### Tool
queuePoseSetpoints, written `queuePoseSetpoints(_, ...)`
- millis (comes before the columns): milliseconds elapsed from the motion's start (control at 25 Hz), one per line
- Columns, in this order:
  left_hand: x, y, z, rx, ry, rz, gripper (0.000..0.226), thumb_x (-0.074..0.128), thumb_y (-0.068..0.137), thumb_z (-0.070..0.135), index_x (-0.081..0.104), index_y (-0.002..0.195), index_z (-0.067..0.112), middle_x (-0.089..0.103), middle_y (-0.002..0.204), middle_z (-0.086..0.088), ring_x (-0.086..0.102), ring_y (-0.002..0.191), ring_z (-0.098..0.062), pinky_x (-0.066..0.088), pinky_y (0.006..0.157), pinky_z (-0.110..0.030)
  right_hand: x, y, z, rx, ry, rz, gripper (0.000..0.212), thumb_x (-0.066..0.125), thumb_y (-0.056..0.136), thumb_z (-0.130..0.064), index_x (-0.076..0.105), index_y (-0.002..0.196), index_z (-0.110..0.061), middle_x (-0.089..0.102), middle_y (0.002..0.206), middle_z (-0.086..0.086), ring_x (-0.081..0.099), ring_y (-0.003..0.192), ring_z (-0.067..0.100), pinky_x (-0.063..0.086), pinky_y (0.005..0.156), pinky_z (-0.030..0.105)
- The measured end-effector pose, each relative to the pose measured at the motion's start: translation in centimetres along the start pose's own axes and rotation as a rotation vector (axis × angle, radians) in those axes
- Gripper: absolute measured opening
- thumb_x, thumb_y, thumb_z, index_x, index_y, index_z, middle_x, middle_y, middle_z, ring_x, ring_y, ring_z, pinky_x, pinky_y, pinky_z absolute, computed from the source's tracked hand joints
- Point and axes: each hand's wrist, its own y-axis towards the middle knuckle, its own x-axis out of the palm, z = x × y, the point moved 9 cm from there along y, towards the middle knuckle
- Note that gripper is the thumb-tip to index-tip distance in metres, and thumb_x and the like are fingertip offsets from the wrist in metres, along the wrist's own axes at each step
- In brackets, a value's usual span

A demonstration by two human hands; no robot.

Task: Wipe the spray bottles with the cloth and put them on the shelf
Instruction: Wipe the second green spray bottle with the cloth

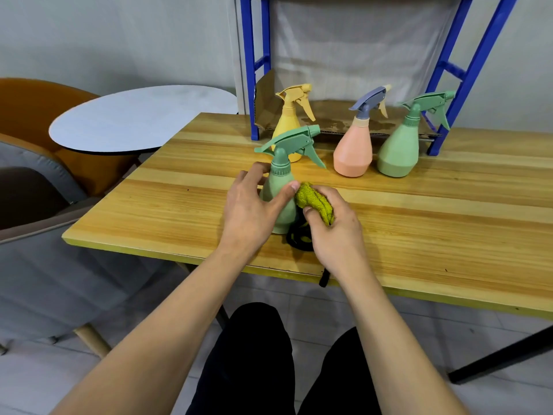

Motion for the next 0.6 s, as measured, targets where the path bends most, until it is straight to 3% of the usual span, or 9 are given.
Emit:
queuePoseSetpoints(80,-0.1,0.1,-0.4,-0.045,0.042,0.010,0.062,0.070,0.081,0.070,0.058,0.124,0.028,0.060,0.115,0.002,0.060,0.107,-0.019,0.054,0.089,-0.042,0.1,-0.5,0.0,-0.011,-0.036,0.015,0.038,0.063,0.096,-0.025,0.058,0.132,-0.038,0.060,0.122,-0.003,0.054,0.112,0.011,0.041,0.093,0.025)
queuePoseSetpoints(160,0.2,0.3,-1.3,-0.062,-0.076,-0.123,0.065,0.067,0.083,0.069,0.053,0.132,0.029,0.057,0.127,0.005,0.058,0.117,-0.014,0.053,0.099,-0.042,-0.1,-0.9,-0.6,-0.038,-0.035,0.045,0.043,0.063,0.096,-0.026,0.054,0.136,-0.039,0.057,0.122,-0.003,0.053,0.115,0.012,0.040,0.094,0.026)
queuePoseSetpoints(280,0.8,-0.3,-2.2,-0.056,-0.372,-0.389,0.052,0.054,0.102,0.041,0.045,0.152,0.027,0.051,0.152,0.010,0.047,0.139,-0.004,0.040,0.118,-0.039,-0.9,-1.3,-0.7,-0.008,0.053,0.146,0.046,0.065,0.095,-0.026,0.047,0.135,-0.040,0.060,0.120,-0.006,0.058,0.111,0.015,0.048,0.097,0.036)
queuePoseSetpoints(360,0.2,-0.5,-2.1,0.040,-0.309,-0.393,0.048,0.050,0.108,0.025,0.044,0.155,0.022,0.052,0.152,0.008,0.049,0.137,0.002,0.041,0.117,-0.031,-1.1,-1.2,-2.0,-0.048,0.094,0.196,0.040,0.065,0.095,-0.026,0.051,0.131,-0.036,0.063,0.120,-0.008,0.059,0.110,0.014,0.049,0.098,0.040)
queuePoseSetpoints(480,0.3,-0.7,-1.6,0.096,-0.256,-0.332,0.053,0.058,0.099,0.042,0.047,0.151,0.035,0.056,0.138,0.002,0.054,0.131,-0.006,0.048,0.112,-0.037,-0.5,-0.5,-5.1,-0.221,0.064,0.166,0.038,0.063,0.097,-0.029,0.058,0.134,-0.035,0.060,0.130,-0.008,0.055,0.121,0.004,0.046,0.104,0.024)
queuePoseSetpoints(600,0.5,-0.8,-1.6,0.059,-0.305,-0.291,0.049,0.064,0.096,0.038,0.047,0.140,0.051,0.054,0.129,0.000,0.056,0.128,-0.010,0.049,0.112,-0.044,0.0,0.1,-5.7,-0.256,0.037,0.138,0.038,0.063,0.097,-0.026,0.060,0.135,-0.033,0.058,0.129,-0.007,0.053,0.119,-0.004,0.040,0.098,0.007)
